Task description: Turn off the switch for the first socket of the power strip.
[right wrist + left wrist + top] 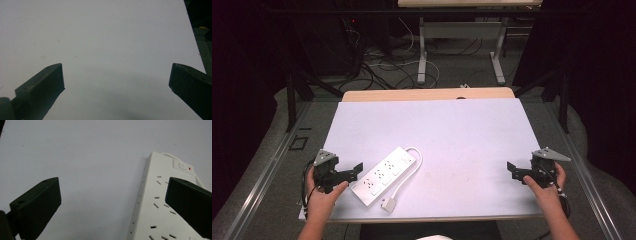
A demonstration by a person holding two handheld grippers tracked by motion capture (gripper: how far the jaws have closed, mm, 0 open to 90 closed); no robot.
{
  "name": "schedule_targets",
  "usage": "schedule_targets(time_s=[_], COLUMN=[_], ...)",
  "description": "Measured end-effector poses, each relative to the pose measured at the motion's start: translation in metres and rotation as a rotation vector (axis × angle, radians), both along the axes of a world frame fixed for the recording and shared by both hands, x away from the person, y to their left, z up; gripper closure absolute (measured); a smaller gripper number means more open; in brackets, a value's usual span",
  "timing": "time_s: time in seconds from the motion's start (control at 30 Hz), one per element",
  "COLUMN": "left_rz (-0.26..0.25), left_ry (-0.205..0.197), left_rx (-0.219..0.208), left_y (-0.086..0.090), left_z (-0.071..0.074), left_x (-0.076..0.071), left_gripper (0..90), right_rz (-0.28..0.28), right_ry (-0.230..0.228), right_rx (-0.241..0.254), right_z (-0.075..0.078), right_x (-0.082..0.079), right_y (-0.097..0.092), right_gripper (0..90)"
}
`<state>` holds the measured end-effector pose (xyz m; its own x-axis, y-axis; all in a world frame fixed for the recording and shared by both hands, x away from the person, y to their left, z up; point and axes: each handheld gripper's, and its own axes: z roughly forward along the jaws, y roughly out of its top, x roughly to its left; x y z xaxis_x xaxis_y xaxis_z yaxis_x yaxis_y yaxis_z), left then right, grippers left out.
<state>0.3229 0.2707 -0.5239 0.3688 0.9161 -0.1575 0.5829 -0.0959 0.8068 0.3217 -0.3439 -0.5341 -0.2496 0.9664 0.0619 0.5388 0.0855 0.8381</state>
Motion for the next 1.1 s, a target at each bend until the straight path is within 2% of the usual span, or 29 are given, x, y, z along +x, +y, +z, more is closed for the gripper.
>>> schedule_targets(time_s=[0.07,0.23,0.43,0.5,0.67,0.87,0.9,0.97,1.1], left_rz=[-0.001,0.005,0.006,0.007,0.005,0.005,0.001,-0.002,-0.011], left_ry=[0.000,-0.009,-0.003,-0.002,-0.007,-0.013,-0.010,-0.015,-0.028], left_rx=[0.004,-0.005,0.005,0.013,0.031,0.035,0.040,0.038,0.034], left_y=[0.000,-0.001,0.000,-0.001,-0.005,-0.010,-0.011,-0.012,-0.016], left_z=[0.000,0.001,0.001,0.001,0.001,0.002,0.002,0.003,0.007], left_x=[0.000,-0.001,-0.003,-0.004,-0.004,-0.004,-0.005,-0.005,-0.007], left_gripper=[0.3,0.3,0.3,0.3,0.3,0.3,0.3,0.3,0.3], right_rz=[0.014,0.035,0.045,0.046,0.073,0.071,0.087,0.077,0.105], right_ry=[-0.005,0.000,-0.025,-0.014,-0.024,-0.031,-0.029,-0.029,-0.030], right_rx=[0.004,-0.029,-0.008,-0.005,-0.014,-0.007,-0.011,-0.018,-0.026], right_z=[-0.001,-0.001,0.000,0.000,0.000,0.000,0.001,0.000,0.000], right_x=[0.001,-0.001,0.000,-0.001,0.000,0.000,0.000,-0.001,0.000], right_y=[0.001,0.006,0.008,0.010,0.013,0.016,0.016,0.018,0.018], right_gripper=[0.0,0.0,0.0,0.0,0.0,0.0,0.0,0.0,0.0])
